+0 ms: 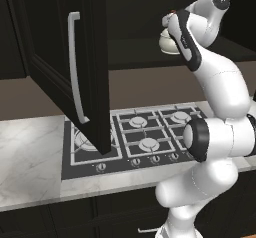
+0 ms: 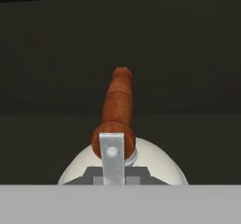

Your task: Open the cabinet, pick the kettle from the cabinet, and place it in the sink.

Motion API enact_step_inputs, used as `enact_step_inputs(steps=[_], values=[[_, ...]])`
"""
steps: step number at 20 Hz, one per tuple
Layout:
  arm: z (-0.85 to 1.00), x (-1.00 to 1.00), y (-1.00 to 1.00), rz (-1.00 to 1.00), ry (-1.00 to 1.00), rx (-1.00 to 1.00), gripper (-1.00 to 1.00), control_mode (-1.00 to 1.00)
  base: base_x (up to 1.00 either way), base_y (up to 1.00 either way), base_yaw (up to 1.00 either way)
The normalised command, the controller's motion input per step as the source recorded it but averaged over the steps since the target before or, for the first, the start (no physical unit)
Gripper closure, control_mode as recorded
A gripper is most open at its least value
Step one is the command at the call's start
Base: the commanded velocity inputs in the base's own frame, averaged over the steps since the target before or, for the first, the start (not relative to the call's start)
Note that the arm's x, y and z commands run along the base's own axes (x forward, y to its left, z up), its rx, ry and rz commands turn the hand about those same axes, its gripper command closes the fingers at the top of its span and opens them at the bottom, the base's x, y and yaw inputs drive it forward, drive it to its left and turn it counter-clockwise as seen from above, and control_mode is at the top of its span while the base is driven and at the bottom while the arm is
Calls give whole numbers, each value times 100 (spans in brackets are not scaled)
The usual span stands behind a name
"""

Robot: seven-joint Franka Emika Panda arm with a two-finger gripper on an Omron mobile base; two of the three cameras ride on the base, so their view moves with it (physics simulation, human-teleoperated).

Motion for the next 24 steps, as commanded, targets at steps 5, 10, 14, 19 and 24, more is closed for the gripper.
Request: enact_step_inputs(steps=[5,10,14,19,24], values=[[-8,-6,0,0,-2,0,100,-100,0,0,0],[-1,-36,-2,0,0,0,100,-100,0,0,0],[1,-60,-4,0,0,2,100,-100,0,0,0],[5,-66,-7,0,0,2,100,-100,0,0,0],[5,-72,-6,0,0,3,100,-100,0,0,0]])
